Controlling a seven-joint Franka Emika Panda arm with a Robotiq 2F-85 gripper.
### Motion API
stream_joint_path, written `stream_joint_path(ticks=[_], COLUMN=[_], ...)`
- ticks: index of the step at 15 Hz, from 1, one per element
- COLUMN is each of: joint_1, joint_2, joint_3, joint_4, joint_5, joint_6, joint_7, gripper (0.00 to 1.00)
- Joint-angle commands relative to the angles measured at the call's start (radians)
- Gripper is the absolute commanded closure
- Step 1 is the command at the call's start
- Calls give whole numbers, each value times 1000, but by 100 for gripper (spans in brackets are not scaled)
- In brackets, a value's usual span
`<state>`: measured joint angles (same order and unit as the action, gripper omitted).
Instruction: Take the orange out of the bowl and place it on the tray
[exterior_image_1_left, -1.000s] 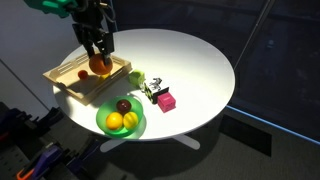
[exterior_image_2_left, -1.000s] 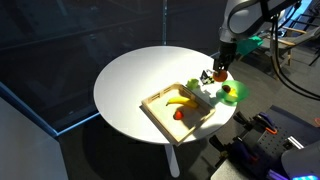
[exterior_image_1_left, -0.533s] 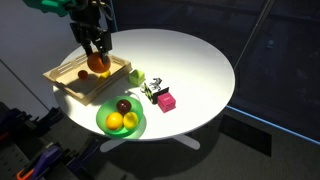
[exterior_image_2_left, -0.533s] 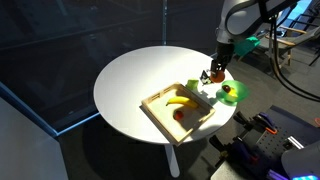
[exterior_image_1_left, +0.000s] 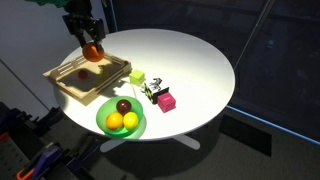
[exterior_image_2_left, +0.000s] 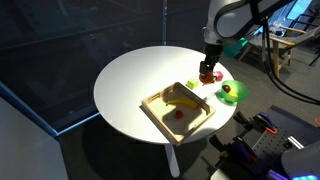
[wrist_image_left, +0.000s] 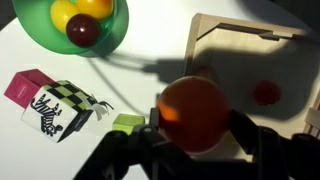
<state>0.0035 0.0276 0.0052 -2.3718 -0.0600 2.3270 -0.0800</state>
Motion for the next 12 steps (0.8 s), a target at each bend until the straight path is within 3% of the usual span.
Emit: stream_joint_path(ticks=[1, 8, 12], joint_1=[28, 80, 112], joint_2=[60, 172, 243], joint_3=[26, 71, 87], joint_4=[88, 240, 295], joint_5=[3, -1, -20], joint_6=[-54, -142, -112], joint_7=[33, 45, 59], gripper=[53, 53, 53])
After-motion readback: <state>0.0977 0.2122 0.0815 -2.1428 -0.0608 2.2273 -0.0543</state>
